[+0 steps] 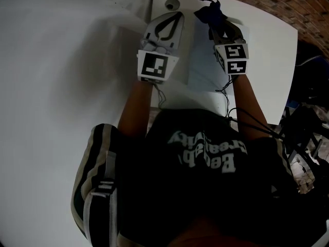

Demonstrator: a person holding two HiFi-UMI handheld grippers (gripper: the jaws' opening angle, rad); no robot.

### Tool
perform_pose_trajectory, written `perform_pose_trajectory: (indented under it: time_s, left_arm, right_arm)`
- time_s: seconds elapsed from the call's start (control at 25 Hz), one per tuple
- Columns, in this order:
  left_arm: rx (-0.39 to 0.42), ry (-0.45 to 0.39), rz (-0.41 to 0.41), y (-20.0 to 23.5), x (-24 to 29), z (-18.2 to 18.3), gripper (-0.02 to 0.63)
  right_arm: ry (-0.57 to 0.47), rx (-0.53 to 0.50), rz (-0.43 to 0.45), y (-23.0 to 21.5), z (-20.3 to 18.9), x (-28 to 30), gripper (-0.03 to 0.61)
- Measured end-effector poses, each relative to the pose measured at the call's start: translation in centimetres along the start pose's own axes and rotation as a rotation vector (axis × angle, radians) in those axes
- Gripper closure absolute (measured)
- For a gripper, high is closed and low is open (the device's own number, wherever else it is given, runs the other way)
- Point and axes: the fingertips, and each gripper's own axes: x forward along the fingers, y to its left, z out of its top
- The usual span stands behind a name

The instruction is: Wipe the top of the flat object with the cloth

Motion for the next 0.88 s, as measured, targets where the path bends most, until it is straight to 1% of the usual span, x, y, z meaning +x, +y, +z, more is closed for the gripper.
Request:
perform_pose_trajectory:
  time_s: [0.12,0.2,0.32,0.36,0.44,0.68,0.88]
  left_arm:
    - [-0.01,0.006,0.006,0.5,-0.1,-0.5,0.617]
    - [-0.02,0.017,0.013,0.9,-0.1,-0.8,0.617]
    - [-0.027,0.03,0.022,1.6,0.0,-1.2,0.617]
    - [-0.028,0.033,0.024,1.7,0.1,-1.2,0.617]
    - [-0.032,0.038,0.024,1.7,0.2,-1.4,0.617]
    - [-0.038,0.041,0.019,1.9,0.4,-1.9,0.617]
    - [-0.038,0.041,0.012,1.4,0.5,-1.5,0.617]
  right_arm:
    - [0.05,0.003,-0.008,0.1,-1.3,2.0,0.52]
    - [0.107,0.002,0.032,0.9,-2.4,3.4,0.52]
    - [0.261,0.019,0.122,2.9,-5.6,5.5,0.518]
    - [0.287,0.033,0.136,3.3,-6.4,5.9,0.514]
    - [0.295,0.05,0.137,3.4,-6.7,6.2,0.514]
    - [0.287,0.041,0.131,3.3,-6.0,6.2,0.514]
    - [0.302,0.038,0.135,2.9,-6.1,5.8,0.514]
